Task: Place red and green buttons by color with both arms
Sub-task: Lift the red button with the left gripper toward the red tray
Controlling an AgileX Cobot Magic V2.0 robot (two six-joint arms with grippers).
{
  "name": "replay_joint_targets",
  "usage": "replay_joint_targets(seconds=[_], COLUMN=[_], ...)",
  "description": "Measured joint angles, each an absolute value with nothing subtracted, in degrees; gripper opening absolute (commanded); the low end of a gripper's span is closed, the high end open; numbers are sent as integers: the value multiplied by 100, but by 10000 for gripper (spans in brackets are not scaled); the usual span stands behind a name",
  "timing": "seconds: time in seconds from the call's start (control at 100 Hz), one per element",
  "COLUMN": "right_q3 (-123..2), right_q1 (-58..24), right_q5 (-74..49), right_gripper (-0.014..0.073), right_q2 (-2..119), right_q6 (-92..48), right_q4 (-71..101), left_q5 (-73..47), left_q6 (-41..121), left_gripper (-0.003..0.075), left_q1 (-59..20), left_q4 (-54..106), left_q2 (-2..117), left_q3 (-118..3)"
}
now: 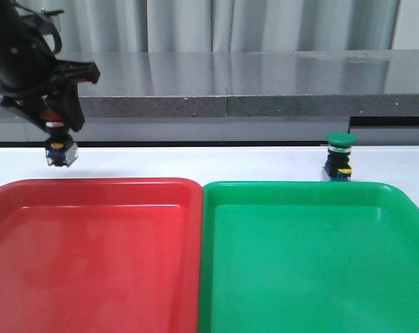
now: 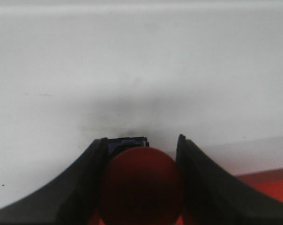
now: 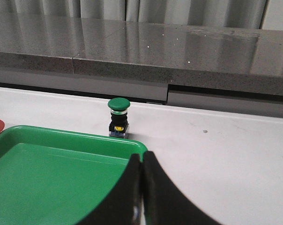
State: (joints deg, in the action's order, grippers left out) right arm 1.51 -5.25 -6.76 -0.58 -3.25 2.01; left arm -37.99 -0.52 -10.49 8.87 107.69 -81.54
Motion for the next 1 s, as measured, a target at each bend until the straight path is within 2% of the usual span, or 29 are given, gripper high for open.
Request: replay_joint_targets(seconds=[0.23, 0.49, 1.0], right_q3=[151, 151, 151], right_q1=[-525, -525, -525], right_q5=[-676, -676, -676], right_gripper=[-67, -67, -67], right_q2=[-58, -58, -58], right_q6=[-325, -325, -325], right_q4=[201, 201, 201], left_q5=[-3915, -3640, -2759], left_q6=[-52, -52, -52], left_gripper=[62, 62, 62], left_q1=[-1138, -1456, -1759], left_q4=[1231, 1412, 1869], left_q2=[9943, 9250, 9152], left_q3=[-8029, -7064, -5724])
